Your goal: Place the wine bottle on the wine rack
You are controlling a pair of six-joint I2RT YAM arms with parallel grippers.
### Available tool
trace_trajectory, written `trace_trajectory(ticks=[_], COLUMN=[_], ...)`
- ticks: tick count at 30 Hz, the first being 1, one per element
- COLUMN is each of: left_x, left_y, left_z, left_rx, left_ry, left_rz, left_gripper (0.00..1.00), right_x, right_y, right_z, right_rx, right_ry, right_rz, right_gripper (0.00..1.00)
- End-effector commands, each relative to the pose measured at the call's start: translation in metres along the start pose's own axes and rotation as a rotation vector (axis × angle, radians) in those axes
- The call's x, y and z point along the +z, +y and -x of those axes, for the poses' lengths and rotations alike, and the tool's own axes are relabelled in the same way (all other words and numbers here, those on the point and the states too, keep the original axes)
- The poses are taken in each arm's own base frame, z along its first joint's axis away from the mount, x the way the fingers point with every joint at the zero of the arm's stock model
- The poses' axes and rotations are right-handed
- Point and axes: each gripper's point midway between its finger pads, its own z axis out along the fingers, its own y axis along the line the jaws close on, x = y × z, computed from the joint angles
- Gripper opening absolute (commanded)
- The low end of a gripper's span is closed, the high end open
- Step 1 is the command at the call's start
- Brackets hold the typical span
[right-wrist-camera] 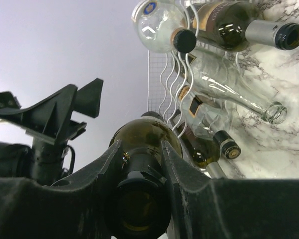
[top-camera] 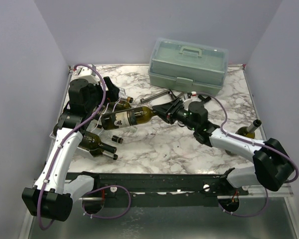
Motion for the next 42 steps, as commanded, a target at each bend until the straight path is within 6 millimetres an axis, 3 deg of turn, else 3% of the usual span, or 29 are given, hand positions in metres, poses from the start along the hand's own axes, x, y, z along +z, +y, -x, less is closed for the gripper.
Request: trace_trajectory(ticks=[1, 7, 20, 42], left_x=[-0.007, -0.007, -0.01, -0.012], left_y=[0.002, 0.003, 0.001, 0.003], left_z=[0.006, 0.006, 0.009, 0.011], left_rx=[0.021, 0.024, 0.023, 0.031], left_ry=[-0.024, -0.025, -0.035, -0.045], left_rz=[0.022, 0.025, 0.017, 0.029], left_gripper=[0.99, 0.99, 0.99, 0.99], right_x=[0.011, 0.033, 0.058, 0.106], right_y=[0.055, 0.062, 0.078, 0.082], right_z=[0.011, -0.003, -0.03, -0.071], right_rx=[0.097, 0.134, 0.19, 0.204], right_ry=[-0.123, -0.135, -0.193, -0.255], right_rz=[0.208, 0.245, 0.32, 0.315], right_gripper=[0.01, 0.01, 0.01, 0.01])
